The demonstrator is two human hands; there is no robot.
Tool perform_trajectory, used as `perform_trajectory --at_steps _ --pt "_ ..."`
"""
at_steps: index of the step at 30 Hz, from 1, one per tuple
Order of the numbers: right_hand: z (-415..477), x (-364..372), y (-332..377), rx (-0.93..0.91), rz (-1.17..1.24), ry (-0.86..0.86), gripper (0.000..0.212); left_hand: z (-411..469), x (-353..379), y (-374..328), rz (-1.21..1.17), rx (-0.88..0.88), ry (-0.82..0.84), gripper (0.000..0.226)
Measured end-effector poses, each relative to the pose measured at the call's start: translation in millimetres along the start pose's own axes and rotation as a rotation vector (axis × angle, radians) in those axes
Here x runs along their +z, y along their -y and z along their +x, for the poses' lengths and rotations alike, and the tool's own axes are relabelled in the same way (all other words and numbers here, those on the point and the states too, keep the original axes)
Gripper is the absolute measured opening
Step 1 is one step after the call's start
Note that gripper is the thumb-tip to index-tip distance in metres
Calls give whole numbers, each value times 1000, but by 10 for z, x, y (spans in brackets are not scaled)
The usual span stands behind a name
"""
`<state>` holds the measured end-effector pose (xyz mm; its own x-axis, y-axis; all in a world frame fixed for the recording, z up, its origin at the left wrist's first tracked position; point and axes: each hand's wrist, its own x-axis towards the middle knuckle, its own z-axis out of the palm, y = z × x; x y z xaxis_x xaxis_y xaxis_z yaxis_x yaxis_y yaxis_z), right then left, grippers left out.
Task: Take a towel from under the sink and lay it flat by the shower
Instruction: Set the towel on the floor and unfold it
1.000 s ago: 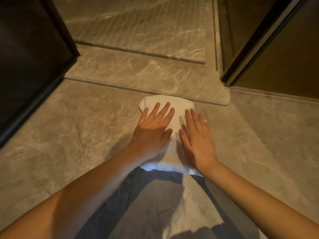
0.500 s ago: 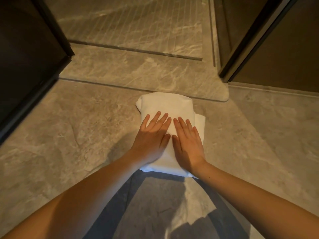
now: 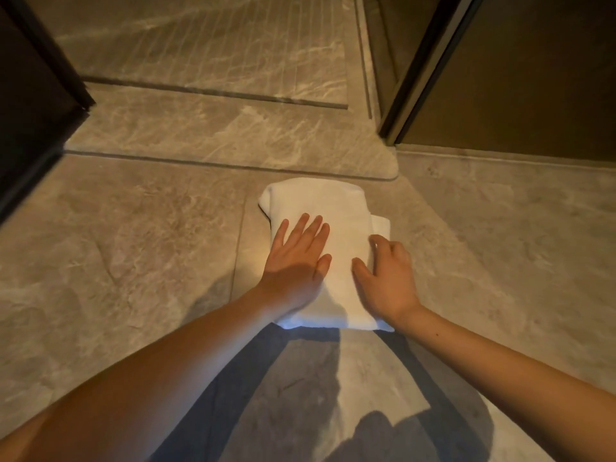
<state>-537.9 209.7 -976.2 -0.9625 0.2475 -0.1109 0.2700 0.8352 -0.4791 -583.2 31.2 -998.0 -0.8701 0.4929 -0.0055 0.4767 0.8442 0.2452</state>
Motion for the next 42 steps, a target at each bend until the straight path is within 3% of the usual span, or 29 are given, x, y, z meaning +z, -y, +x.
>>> perform_trajectory --at_steps 9,13,17,22,26,28,31,34,39,42 --pt "-96 -328 28 297 456 227 34 5 -14 -21 11 -4 -11 59" --pt "-250 -472 69 131 462 311 42 70 -133 -30 -104 -43 62 55" --pt "-322 -499 130 5 468 254 45 203 -442 -110 -432 -32 54 49" --pt "-394 -478 194 -112 382 258 57 403 -690 -267 -772 -22 222 44" --pt "-399 -471 187 -106 384 262 62 497 -637 -302 -704 -47 271 47" --pt "-391 -455 172 -97 398 280 61 509 -607 -280 -806 -125 247 52" --pt "-397 -429 152 -61 508 285 47 467 -579 -184 -1027 -250 236 59" --pt "-386 -402 107 28 578 166 23 408 -534 -84 -1194 -286 235 61" --pt "-298 -364 -9 245 372 199 45 326 -531 -21 -1329 -303 268 60" --pt "-313 -361 25 335 526 194 45 310 -525 -5 -1361 -306 282 60"
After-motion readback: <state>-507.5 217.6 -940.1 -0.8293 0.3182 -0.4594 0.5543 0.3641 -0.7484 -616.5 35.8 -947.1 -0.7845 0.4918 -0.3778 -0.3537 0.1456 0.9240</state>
